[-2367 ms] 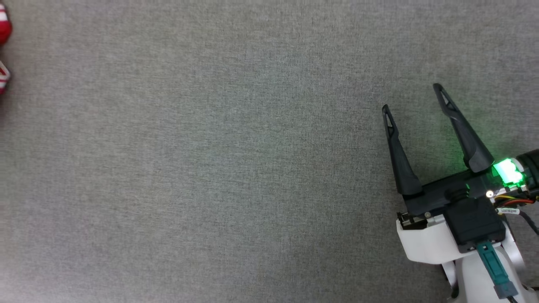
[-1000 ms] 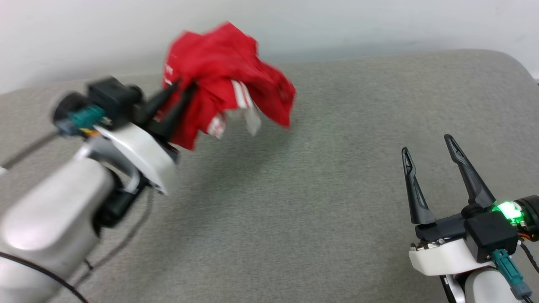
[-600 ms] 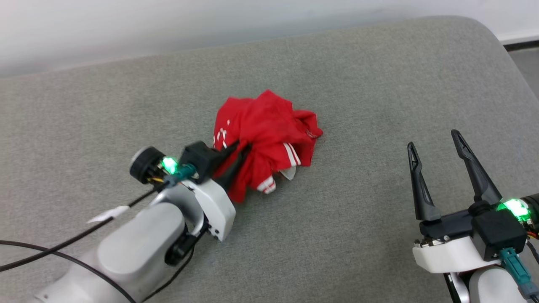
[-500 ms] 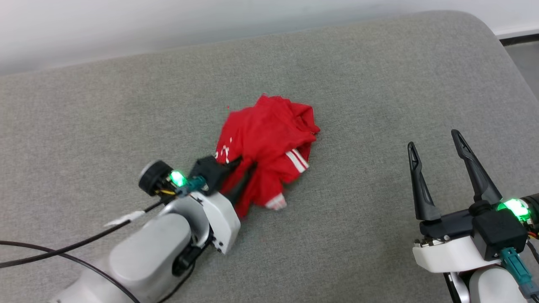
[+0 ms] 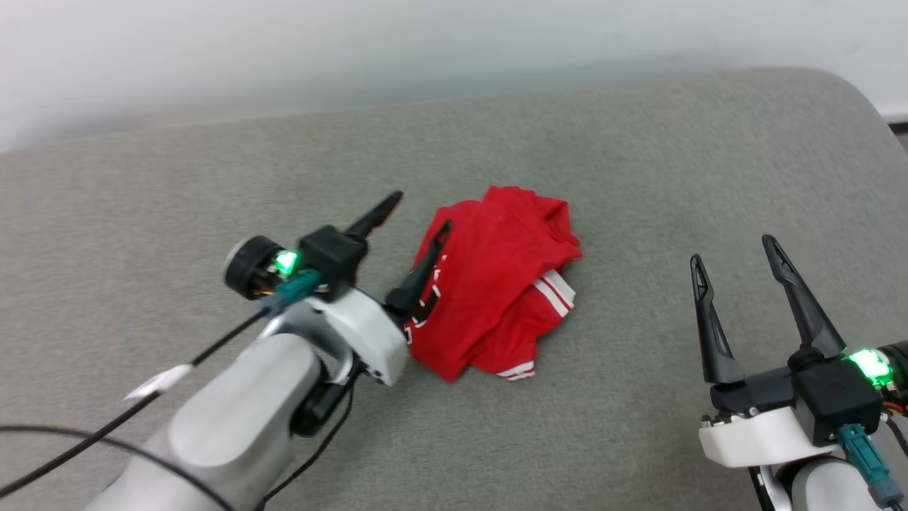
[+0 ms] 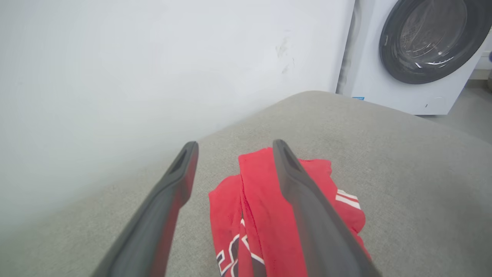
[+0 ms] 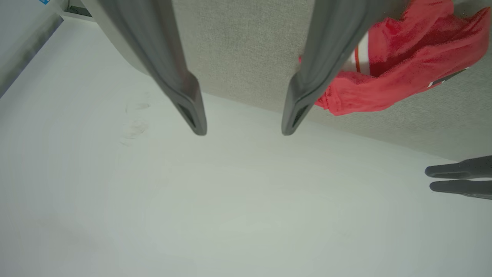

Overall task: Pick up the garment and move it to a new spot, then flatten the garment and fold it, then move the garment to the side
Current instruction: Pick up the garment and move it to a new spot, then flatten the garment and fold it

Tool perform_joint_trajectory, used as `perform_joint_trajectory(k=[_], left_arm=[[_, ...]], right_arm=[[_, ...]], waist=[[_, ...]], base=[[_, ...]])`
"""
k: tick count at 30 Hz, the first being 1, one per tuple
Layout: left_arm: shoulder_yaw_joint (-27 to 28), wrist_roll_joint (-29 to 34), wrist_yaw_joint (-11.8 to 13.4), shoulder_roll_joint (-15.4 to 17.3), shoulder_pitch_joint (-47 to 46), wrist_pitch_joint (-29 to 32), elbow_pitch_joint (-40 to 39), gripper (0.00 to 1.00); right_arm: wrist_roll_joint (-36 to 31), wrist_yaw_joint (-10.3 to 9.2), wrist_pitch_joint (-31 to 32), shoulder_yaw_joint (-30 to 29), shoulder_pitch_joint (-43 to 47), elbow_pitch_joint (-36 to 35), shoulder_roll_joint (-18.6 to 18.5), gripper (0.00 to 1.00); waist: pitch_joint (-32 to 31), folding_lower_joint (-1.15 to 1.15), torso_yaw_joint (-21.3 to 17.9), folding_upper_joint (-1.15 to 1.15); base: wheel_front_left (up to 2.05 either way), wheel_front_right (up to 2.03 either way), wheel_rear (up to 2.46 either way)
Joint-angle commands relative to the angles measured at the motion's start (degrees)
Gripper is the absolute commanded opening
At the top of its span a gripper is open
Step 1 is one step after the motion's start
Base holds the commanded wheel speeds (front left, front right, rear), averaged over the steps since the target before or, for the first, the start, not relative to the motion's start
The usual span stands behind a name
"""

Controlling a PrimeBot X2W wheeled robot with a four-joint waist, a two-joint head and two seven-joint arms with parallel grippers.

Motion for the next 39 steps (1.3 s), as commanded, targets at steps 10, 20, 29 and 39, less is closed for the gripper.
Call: perform_joint_trajectory(k=[10,20,29,39], left_arm=[[20.4,9.3,4.1,4.1,17.3,-0.1,-16.6,1.00],[36.9,16.0,2.7,-3.3,35.5,-0.2,-25.3,1.00],[42.9,23.4,-4.4,-11.5,42.2,-0.2,-26.7,1.00],[45.9,27.4,-8.5,-14.7,41.0,-0.2,-26.0,1.00]], right_arm=[[-0.6,-0.03,-0.1,-1.4,2.6,0.0,0.1,1.00],[0.0,-0.04,-0.1,-1.5,3.7,0.2,0.1,1.00],[0.8,-0.04,-0.1,-1.5,3.9,0.4,0.1,1.00],[0.6,-0.04,-0.1,-2.9,3.0,1.8,0.1,1.00]], waist=[[-5.1,0.00,6.7,0.00],[-6.1,0.00,8.2,0.00],[-6.2,0.00,8.1,0.00],[-4.5,0.00,7.6,0.00]], base=[[0.00,0.00,0.00],[0.00,0.00,0.00],[0.00,0.00,0.00],[0.00,0.00,0.00]])
